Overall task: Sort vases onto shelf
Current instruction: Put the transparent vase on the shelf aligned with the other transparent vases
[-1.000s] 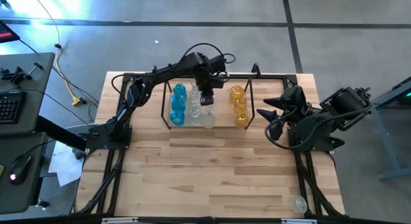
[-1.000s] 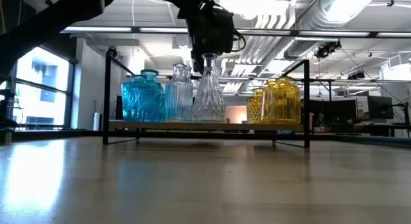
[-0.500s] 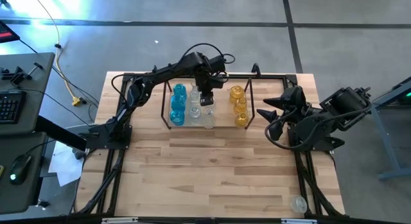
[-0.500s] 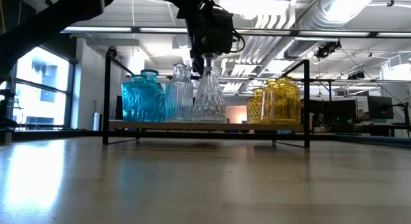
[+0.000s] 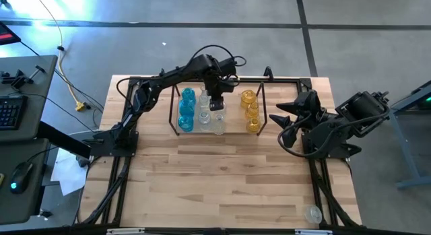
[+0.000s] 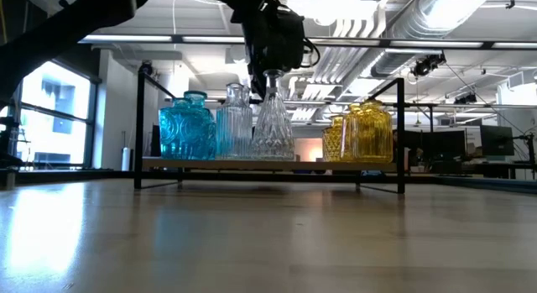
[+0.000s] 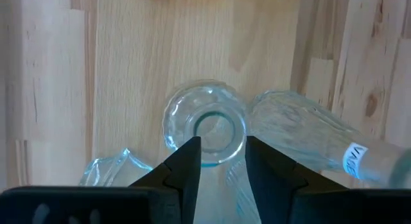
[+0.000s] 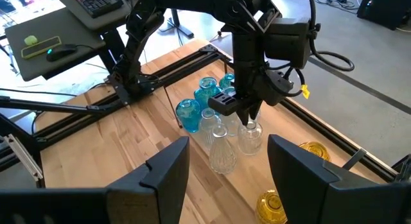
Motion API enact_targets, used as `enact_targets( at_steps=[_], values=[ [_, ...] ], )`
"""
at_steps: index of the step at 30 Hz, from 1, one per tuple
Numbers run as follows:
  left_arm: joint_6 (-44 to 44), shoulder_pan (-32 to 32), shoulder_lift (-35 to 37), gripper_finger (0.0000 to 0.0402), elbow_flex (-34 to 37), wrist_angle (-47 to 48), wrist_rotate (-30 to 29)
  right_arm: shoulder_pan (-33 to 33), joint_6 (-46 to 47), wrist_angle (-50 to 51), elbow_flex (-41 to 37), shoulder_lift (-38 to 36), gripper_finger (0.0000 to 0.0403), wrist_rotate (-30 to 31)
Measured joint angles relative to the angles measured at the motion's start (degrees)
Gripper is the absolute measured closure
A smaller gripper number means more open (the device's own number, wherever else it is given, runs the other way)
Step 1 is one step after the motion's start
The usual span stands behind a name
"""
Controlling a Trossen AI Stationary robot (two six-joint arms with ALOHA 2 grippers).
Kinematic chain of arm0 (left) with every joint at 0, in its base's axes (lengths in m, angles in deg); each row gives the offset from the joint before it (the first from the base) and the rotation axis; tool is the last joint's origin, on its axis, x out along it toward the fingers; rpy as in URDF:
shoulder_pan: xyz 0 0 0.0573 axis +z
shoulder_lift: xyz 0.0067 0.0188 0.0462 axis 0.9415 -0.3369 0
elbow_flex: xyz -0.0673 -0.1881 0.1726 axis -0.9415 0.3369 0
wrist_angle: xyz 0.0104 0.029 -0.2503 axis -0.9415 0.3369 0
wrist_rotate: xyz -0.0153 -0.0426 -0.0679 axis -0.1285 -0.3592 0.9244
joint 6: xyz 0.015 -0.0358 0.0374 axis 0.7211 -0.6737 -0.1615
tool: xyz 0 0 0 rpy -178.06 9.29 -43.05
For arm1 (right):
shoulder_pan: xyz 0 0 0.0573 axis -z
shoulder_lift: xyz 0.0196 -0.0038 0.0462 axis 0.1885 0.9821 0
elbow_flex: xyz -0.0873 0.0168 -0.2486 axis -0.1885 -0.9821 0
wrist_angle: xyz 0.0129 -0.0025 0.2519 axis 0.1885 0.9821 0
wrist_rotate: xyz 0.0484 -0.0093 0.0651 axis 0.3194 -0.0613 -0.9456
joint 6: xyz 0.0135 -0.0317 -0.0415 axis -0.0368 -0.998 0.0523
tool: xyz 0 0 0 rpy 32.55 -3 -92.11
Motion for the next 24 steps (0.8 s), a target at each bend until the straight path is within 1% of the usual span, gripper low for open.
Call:
enact_targets(
  at_steps=[8,12,16,18,21,24],
  values=[
    [0.98,0.84,2.58,0.0288,-0.41,-2.47,-1.06,0.00,-0.17,0.00,0.00,0.00,0.0210,-0.24],
    [0.69,1.39,5.04,0.0288,-0.41,-6.58,-1.05,0.00,-0.62,0.00,0.00,0.00,0.0210,-0.29],
    [-2.79,1.87,8.75,0.0288,-0.36,-12.81,-1.01,0.31,-1.65,-0.01,0.00,0.00,0.0210,-0.73],
    [-4.78,1.75,11.44,0.0288,-0.36,-16.95,-0.82,1.25,-1.72,-0.01,0.00,0.00,0.0210,-4.14],
    [-8.84,1.07,15.93,0.0288,-0.36,-23.32,0.04,3.46,-1.70,0.00,0.02,0.55,0.0210,-13.80],
    [-13.91,0.02,20.85,0.0288,-0.36,-28.41,1.24,4.49,-1.68,0.00,0.02,2.67,0.0210,-22.77]
  ],
)
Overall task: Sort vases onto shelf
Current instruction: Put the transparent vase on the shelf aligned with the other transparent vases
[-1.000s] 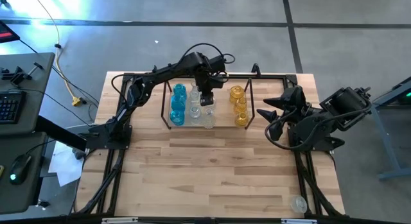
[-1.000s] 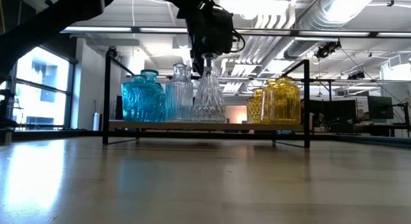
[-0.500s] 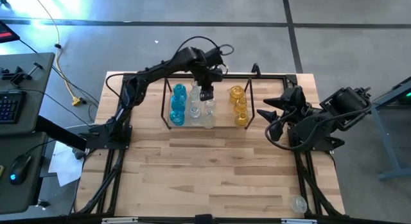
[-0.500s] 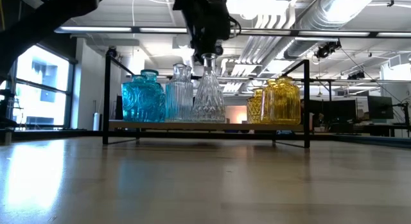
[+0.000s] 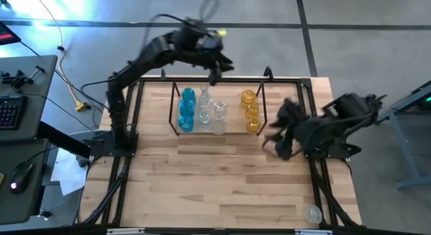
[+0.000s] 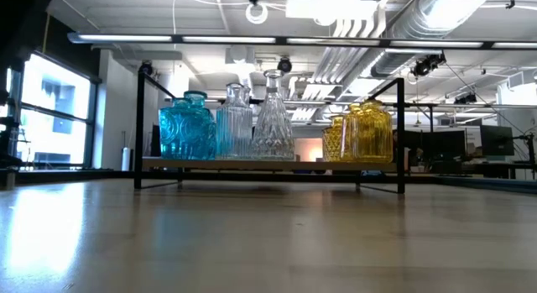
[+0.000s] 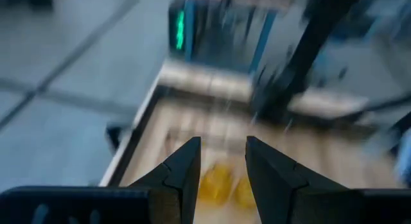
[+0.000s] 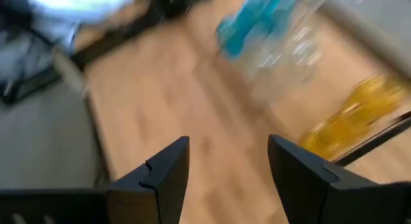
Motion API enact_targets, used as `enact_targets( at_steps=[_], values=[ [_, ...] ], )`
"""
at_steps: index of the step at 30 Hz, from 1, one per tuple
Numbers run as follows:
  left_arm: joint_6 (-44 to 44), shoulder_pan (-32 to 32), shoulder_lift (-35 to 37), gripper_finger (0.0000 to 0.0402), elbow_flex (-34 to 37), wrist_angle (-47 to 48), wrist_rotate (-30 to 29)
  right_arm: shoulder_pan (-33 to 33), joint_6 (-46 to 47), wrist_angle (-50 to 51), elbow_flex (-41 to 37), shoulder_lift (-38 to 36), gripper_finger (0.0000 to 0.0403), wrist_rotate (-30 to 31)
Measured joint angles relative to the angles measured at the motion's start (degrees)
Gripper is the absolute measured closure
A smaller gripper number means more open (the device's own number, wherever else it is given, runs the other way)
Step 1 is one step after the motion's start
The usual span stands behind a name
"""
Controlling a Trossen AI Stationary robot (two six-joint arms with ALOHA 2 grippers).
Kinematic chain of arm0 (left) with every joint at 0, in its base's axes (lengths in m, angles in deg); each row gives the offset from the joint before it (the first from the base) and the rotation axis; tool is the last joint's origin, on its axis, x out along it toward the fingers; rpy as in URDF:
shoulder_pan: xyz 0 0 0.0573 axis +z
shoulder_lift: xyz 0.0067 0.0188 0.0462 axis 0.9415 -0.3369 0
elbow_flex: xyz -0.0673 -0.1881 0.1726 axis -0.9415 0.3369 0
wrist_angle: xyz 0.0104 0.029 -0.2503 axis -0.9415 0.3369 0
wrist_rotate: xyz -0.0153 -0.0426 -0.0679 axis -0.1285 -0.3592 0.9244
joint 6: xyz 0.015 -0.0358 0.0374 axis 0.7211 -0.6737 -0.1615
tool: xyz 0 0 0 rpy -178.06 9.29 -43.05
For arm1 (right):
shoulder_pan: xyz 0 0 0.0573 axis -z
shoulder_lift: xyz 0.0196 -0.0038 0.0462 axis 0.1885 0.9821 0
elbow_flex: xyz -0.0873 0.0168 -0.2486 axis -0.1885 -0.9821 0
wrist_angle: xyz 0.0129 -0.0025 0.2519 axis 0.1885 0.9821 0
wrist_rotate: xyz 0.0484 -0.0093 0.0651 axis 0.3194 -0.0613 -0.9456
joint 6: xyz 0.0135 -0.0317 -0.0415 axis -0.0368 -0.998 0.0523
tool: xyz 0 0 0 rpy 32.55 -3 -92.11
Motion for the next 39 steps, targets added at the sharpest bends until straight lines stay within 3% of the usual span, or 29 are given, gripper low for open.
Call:
enact_targets(
  at_steps=[6,12,15,18,22,28,31,35,39],
  values=[
    [-4.20,-4.21,9.52,0.0288,-0.04,-5.07,1.05,-2.41,-1.62,-0.02,-0.02,8.00,0.0210,-14.40],
    [-7.96,-8.72,15.31,0.0288,-0.04,-4.73,0.94,-9.44,0.16,-0.02,-0.04,15.36,0.0210,-14.28],
    [-9.68,-10.89,17.14,0.0288,-0.04,-4.05,0.96,-13.06,10.18,-0.31,-2.42,17.17,0.0210,-13.91],
    [-10.19,-13.15,18.47,0.0288,-0.02,-1.95,0.98,-17.47,26.38,-0.16,-10.28,17.18,0.0210,-15.96],
    [-7.18,-15.88,19.10,0.0288,-0.02,1.71,0.94,-22.48,46.74,-1.36,-21.74,17.20,0.0210,-22.78],
    [-6.09,-17.99,19.34,0.0289,0.04,7.22,0.85,-25.34,58.55,-10.50,-32.05,17.20,0.0210,-36.60],
    [-6.09,-18.75,19.32,0.0289,0.04,9.05,0.79,-27.17,65.68,-15.95,-33.74,17.17,0.0210,-39.68],
    [-6.07,-19.51,19.32,0.0289,0.04,9.32,0.81,-29.98,76.21,-18.00,-33.77,17.14,0.0210,-36.48],
    [-6.03,-19.70,19.32,0.0290,0.04,9.15,0.83,-30.39,77.60,-13.44,-33.77,17.10,0.0210,-45.24]
  ],
)
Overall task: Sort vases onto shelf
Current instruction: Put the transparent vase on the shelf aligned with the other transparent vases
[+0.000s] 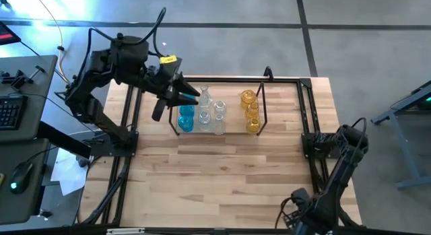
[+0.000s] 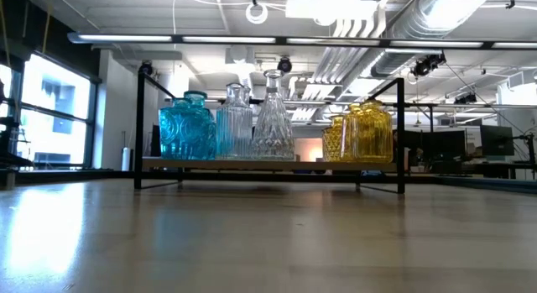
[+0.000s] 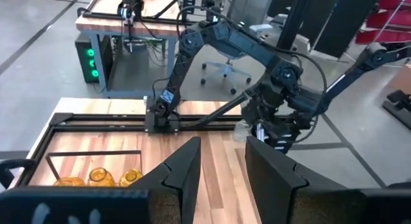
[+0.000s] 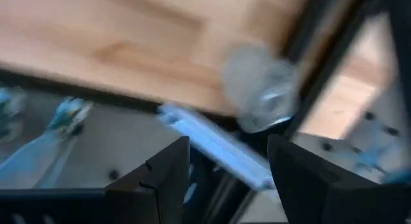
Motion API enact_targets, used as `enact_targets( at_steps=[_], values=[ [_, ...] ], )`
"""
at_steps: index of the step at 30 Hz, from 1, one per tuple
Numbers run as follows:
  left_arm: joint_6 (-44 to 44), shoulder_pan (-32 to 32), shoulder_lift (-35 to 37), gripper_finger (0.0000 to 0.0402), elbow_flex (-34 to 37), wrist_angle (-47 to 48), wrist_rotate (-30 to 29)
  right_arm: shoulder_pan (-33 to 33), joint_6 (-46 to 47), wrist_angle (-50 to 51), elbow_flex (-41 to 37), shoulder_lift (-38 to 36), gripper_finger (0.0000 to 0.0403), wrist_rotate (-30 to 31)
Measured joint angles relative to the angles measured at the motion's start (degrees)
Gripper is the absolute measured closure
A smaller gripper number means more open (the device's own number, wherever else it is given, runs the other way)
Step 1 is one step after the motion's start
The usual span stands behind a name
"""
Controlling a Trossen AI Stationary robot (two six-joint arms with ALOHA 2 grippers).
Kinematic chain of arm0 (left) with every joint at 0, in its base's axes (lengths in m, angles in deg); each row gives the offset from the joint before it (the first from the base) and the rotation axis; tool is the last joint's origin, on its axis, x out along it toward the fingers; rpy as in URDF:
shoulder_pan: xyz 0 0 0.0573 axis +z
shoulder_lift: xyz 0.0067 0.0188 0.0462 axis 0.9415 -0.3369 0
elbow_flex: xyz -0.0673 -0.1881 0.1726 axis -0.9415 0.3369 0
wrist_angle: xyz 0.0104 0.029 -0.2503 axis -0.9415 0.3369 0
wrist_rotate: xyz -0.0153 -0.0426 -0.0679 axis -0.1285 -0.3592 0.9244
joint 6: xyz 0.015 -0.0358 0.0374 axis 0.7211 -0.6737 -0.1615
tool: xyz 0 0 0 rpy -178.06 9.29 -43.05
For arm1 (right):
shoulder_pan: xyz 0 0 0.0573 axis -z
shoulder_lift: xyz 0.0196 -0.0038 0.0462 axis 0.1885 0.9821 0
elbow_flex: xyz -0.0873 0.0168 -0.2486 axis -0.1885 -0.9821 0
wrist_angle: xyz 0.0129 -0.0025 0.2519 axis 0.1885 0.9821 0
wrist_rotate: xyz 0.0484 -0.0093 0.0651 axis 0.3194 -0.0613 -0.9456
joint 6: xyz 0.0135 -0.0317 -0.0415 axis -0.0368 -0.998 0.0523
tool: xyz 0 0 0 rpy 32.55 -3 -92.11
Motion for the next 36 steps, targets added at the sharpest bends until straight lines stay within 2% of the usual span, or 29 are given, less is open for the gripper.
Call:
enact_targets(
  at_steps=[2,7,13,24,31,36],
  values=[
    [-0.09,0.00,0.00,0.0290,0.00,0.02,-0.01,-0.04,0.54,2.05,-0.02,-0.21,0.0210,-1.80],
    [-0.09,-0.04,0.00,0.0290,0.00,0.00,0.00,-0.76,1.09,1.52,0.00,0.07,0.0210,-1.98],
    [-0.07,-0.04,-0.02,0.0290,0.00,0.00,0.02,-2.34,1.51,5.33,0.00,2.66,0.0210,-2.37],
    [-1.47,-0.04,-0.02,0.0290,0.00,-0.43,0.06,-3.15,1.41,1.03,0.00,9.27,0.0210,-0.39],
    [-2.60,-0.78,-0.02,0.0290,0.00,-0.44,0.04,-4.65,1.53,3.46,0.00,10.76,0.0210,-3.32],
    [-2.60,-1.94,-0.03,0.0290,-0.02,-0.50,0.10,-4.96,1.63,2.03,-0.63,10.60,0.0210,-2.76]
  ],
)
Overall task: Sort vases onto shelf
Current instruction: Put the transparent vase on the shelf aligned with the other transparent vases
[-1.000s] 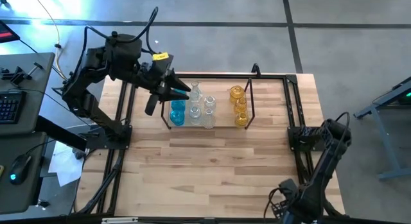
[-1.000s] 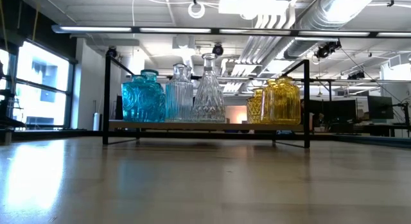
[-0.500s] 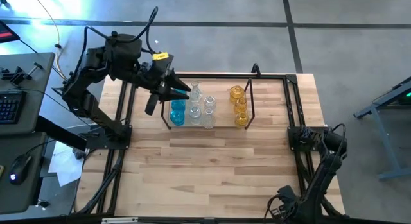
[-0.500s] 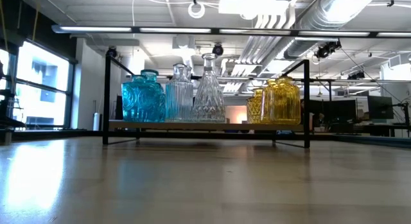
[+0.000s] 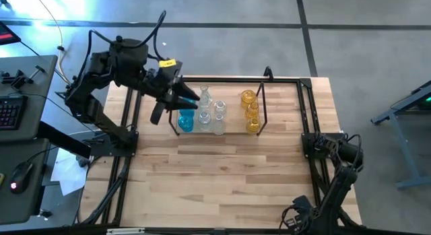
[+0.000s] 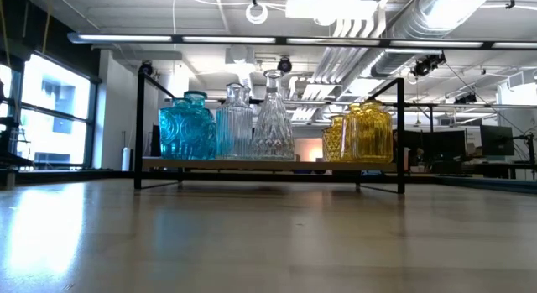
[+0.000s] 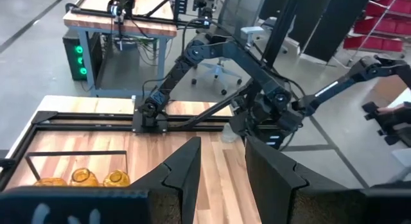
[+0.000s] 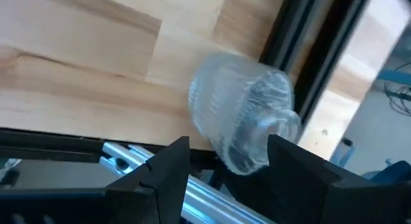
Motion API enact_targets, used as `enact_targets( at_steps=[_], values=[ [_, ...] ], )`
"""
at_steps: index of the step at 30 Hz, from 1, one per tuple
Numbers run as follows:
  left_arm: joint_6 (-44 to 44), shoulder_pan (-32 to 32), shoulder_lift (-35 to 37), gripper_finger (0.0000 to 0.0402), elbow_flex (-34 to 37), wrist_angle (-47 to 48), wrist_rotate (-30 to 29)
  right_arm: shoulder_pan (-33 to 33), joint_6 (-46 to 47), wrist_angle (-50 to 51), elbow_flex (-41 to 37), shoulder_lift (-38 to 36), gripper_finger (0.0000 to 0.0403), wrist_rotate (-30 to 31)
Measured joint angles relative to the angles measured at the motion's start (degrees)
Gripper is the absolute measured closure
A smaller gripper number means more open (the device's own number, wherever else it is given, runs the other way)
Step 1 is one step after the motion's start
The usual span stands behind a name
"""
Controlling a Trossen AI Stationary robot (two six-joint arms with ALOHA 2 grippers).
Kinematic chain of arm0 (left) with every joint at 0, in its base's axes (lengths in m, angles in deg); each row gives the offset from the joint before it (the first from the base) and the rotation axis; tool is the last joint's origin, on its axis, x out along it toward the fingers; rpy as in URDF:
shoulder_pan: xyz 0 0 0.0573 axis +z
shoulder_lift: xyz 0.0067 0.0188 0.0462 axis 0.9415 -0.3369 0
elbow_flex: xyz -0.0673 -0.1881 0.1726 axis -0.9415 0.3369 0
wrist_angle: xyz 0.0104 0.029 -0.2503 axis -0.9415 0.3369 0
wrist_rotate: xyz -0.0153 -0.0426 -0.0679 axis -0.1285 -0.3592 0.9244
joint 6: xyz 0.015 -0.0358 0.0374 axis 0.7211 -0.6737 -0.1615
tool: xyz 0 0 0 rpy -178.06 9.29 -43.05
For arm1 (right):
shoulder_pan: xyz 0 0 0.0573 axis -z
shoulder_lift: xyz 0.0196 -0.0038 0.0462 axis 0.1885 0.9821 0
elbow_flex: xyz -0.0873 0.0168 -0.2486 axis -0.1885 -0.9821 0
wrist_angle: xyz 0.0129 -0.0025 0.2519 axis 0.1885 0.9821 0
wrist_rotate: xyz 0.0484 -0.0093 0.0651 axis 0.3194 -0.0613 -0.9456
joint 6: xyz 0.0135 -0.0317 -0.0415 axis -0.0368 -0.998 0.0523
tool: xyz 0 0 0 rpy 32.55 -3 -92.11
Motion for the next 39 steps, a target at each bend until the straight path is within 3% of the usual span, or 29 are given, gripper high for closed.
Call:
enact_targets(
  at_steps=[7,12,18,22,29,39],
  values=[
    [0.00,-1.18,0.01,0.0290,-0.01,-0.01,-0.10,0.20,0.47,-13.38,-8.94,-0.84,0.0210,-4.24],
    [-0.13,-1.43,-0.01,0.0290,-0.02,-0.09,-0.10,0.59,0.26,-7.96,-7.90,-0.95,0.0210,-1.52],
    [0.24,-1.41,-0.01,0.0290,-0.02,-0.35,-0.19,0.20,-0.21,-9.68,-8.57,-1.54,0.0215,-0.34],
    [0.59,-1.41,0.00,0.0290,-0.02,-0.42,-0.25,0.22,-0.32,-10.04,-8.57,-1.56,0.0252,-0.22],
    [0.59,-1.38,-0.01,0.0290,-0.02,-0.42,-0.37,0.14,-1.30,-11.16,-8.41,-1.90,0.0361,1.04],
    [0.09,-1.38,-0.01,0.0290,-0.02,-0.42,-0.35,0.07,-2.06,-11.69,-8.37,-2.65,0.0365,3.46]
  ],
)
